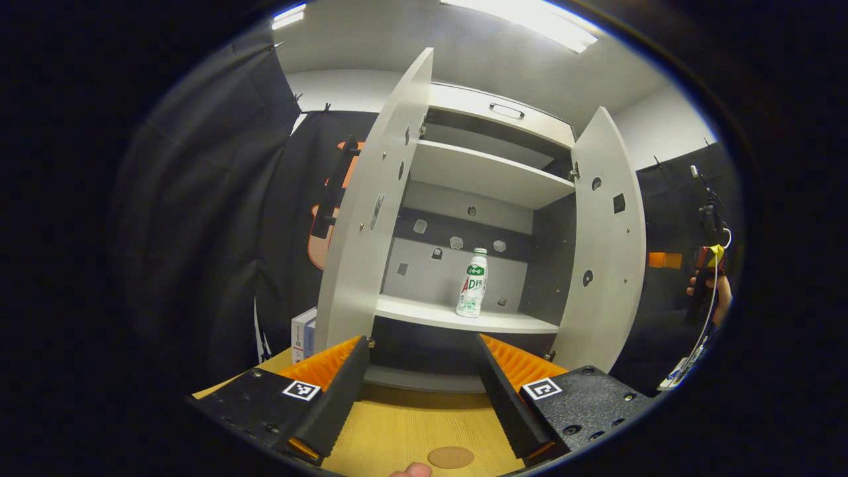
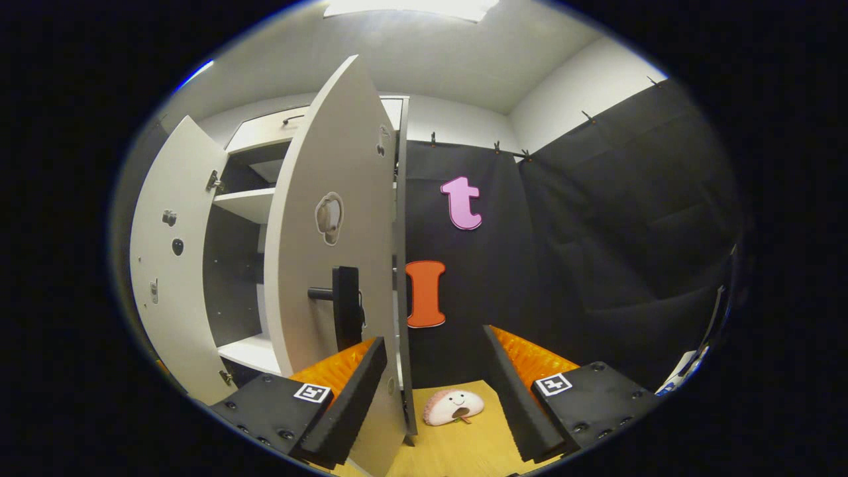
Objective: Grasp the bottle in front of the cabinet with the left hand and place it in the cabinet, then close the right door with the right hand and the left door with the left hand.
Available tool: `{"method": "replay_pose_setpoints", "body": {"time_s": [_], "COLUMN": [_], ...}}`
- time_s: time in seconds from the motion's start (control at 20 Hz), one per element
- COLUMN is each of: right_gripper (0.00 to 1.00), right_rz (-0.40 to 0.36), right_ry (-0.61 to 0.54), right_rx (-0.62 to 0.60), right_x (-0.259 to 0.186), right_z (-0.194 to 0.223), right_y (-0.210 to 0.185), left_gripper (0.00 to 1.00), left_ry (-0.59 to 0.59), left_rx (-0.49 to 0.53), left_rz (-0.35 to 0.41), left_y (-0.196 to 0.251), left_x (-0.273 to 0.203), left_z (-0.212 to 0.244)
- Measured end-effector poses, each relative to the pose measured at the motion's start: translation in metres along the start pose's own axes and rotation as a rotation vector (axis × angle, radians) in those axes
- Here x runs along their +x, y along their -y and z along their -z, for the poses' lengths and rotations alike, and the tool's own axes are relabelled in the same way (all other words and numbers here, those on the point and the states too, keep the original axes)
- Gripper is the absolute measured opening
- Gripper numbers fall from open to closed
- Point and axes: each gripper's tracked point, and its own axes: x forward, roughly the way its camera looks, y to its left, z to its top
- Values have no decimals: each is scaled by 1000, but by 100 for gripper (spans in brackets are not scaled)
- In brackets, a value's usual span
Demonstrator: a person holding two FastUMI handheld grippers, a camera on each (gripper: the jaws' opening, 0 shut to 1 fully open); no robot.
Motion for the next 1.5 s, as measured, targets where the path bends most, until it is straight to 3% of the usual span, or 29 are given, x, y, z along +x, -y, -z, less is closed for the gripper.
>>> {"method": "replay_pose_setpoints", "body": {"time_s": [0.25, 0.3, 0.35, 0.4, 0.45, 0.65, 0.7, 0.75, 0.95, 1.1, 1.15, 1.5], "right_gripper": [96, 100, 96, 100, 96, 96, 100, 96, 100, 91, 96, 96], "right_rz": [-33, -53, -77, -101, -120, -195, -207, -215, -262, -278, -276, -275], "right_ry": [1, -1, -8, -15, -18, -48, -56, -61, -77, -86, -83, -98], "right_rx": [-1, 7, 19, 31, 40, 69, 66, 62, 45, 14, 10, 12], "right_x": [2, 2, 3, 5, 8, 15, 16, 17, 20, 36, 39, 57], "right_z": [2, 3, 5, 8, 10, 16, 18, 20, 27, 33, 34, 41], "right_y": [-33, -42, -51, -61, -70, -103, -109, -112, -127, -147, -150, -162], "left_gripper": [96, 96, 96, 96, 96, 96, 96, 95, 96, 96, 95, 96], "left_ry": [18, 25, 30, 34, 36, 40, 42, 43, 48, 54, 60, 85], "left_rx": [14, 12, 8, 4, 3, 9, 12, 15, 2, 0, 4, -7], "left_rz": [-22, -31, -41, -47, -54, -83, -92, -100, -127, -152, -162, -239], "left_y": [-12, -13, -12, -14, -15, -23, -26, -28, -41, -53, -57, -92], "left_x": [-8, -7, -6, -7, -9, -17, -19, -17, -20, -20, -20, -21], "left_z": [-8, -9, -9, -9, -10, -13, -14, -15, -18, -22, -23, -32]}}
